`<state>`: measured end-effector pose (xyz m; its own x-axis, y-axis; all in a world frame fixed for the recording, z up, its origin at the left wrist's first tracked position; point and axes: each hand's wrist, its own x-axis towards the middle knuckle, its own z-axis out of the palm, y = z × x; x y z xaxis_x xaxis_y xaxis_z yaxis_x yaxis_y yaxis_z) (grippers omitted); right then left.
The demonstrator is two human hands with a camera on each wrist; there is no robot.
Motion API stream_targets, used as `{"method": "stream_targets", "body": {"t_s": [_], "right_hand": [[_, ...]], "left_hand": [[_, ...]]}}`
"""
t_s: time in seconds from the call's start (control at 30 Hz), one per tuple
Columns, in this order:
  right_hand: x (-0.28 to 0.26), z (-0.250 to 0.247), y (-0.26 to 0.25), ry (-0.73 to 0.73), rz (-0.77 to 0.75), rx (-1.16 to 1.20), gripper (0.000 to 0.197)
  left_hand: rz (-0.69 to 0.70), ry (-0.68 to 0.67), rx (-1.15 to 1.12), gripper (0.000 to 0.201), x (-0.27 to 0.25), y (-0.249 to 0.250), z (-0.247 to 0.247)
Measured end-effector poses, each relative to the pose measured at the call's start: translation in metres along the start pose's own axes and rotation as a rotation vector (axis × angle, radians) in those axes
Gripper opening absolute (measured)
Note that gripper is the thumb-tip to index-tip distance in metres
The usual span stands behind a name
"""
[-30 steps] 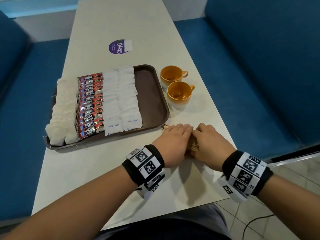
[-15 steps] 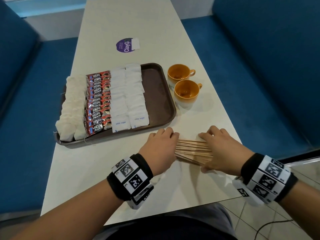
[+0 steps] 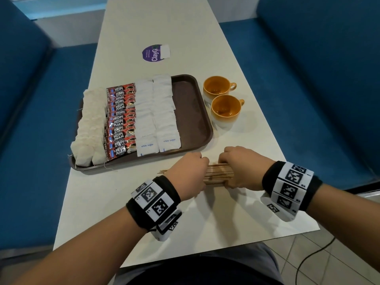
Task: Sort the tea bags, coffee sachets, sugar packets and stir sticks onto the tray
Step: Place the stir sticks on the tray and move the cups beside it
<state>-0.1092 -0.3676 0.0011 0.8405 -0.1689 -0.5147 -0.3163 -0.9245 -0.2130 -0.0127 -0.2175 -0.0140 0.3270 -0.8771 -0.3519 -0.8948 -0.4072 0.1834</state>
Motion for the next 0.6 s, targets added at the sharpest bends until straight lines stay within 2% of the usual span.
{"method": "stream_targets", "body": {"t_s": [0.37, 0.6], "right_hand": [[0.014, -0.004, -0.025, -0.073, -0.058, -0.170, 0.054], [0.016, -0.001, -0.031, -0.045, -0.081, -0.249, 0.064]], "left_hand": [[-0.063, -0.090, -0.056, 0.042, -0.004, -0.008, -0.001], [-0.061, -0.063, -0.035, 0.050, -0.002, -0.011, 0.006]]}}
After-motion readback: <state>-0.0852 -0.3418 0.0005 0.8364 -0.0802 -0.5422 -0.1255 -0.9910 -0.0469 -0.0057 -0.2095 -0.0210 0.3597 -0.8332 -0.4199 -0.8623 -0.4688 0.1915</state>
